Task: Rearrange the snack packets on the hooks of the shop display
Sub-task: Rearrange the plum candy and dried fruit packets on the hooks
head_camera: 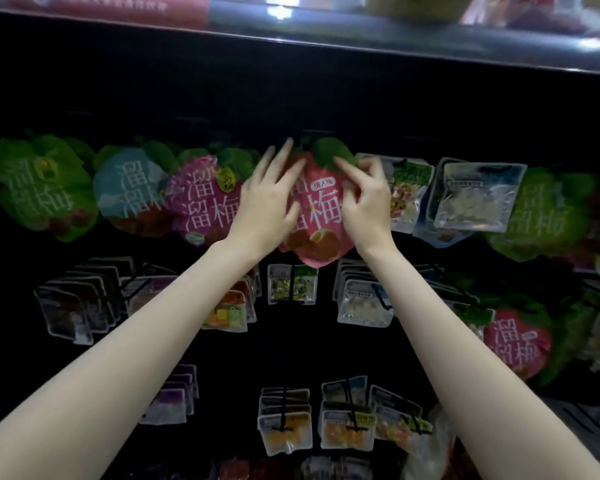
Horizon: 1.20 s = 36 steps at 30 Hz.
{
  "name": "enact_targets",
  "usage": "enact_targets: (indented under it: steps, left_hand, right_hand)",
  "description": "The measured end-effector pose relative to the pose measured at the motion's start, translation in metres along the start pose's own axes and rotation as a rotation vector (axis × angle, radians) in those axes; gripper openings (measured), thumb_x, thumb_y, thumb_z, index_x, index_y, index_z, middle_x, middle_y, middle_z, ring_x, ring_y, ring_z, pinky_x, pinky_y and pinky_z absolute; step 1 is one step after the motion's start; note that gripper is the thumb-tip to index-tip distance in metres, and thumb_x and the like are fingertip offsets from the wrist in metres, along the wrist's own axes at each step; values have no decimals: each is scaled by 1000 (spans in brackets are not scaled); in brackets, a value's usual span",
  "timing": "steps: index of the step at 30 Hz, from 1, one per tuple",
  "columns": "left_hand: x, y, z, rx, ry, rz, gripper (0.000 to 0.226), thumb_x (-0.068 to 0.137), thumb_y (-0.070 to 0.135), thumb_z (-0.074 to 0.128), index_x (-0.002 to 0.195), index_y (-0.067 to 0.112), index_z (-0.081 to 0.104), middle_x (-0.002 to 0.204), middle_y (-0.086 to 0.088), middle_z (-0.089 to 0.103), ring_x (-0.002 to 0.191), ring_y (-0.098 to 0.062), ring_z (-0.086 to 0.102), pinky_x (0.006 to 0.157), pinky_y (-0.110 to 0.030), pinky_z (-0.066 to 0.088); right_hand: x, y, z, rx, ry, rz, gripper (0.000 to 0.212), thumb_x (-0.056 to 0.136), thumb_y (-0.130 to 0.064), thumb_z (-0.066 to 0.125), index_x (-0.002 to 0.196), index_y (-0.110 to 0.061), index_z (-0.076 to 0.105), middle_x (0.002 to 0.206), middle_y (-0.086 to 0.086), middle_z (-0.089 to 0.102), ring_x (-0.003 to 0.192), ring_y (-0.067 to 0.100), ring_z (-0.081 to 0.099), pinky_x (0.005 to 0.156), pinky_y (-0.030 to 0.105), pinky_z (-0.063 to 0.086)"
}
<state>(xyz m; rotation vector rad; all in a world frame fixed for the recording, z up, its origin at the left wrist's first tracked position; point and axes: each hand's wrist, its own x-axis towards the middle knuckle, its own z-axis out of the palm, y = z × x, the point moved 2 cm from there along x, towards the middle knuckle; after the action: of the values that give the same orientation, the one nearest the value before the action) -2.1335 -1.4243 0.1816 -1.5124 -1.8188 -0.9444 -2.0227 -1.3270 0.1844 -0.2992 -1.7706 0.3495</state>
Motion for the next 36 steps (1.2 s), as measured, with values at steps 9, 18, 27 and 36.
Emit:
enact_targets:
  steps: [9, 18, 27, 36]
  left_hand:
    - [15, -7, 26, -31, -47, 53, 56, 98, 37, 32, 148, 15, 20, 157, -1, 12, 144, -16, 5, 114, -34, 7]
    - [22, -3, 35, 70, 175, 188, 49, 96, 27, 31, 140, 8, 39, 146, -8, 38, 140, -23, 22, 113, -34, 10]
    - [25, 2, 33, 267, 286, 183, 43, 93, 26, 37, 128, 10, 56, 131, -4, 56, 130, -23, 42, 111, -43, 15]
    - [18, 0, 40, 269, 217, 93, 48, 92, 29, 31, 131, 12, 53, 138, -6, 50, 130, -24, 41, 113, -40, 9]
  right_hand:
    - [-9, 14, 5, 35, 40, 56, 39, 89, 8, 43, 122, -4, 60, 103, 3, 44, 100, 13, 48, 95, 23, 45]
    - [3, 23, 5, 24, 109, 32, 39, 89, 7, 44, 122, -4, 60, 103, 8, 45, 99, 22, 51, 93, 19, 42]
    - [3, 24, 3, 237, 22, 232, 36, 94, 3, 44, 123, -14, 60, 105, 5, 46, 93, 3, 51, 83, 5, 43]
    - [-3, 25, 1, 198, -35, 300, 34, 94, 0, 44, 122, -11, 61, 104, 2, 44, 96, 7, 50, 85, 7, 43]
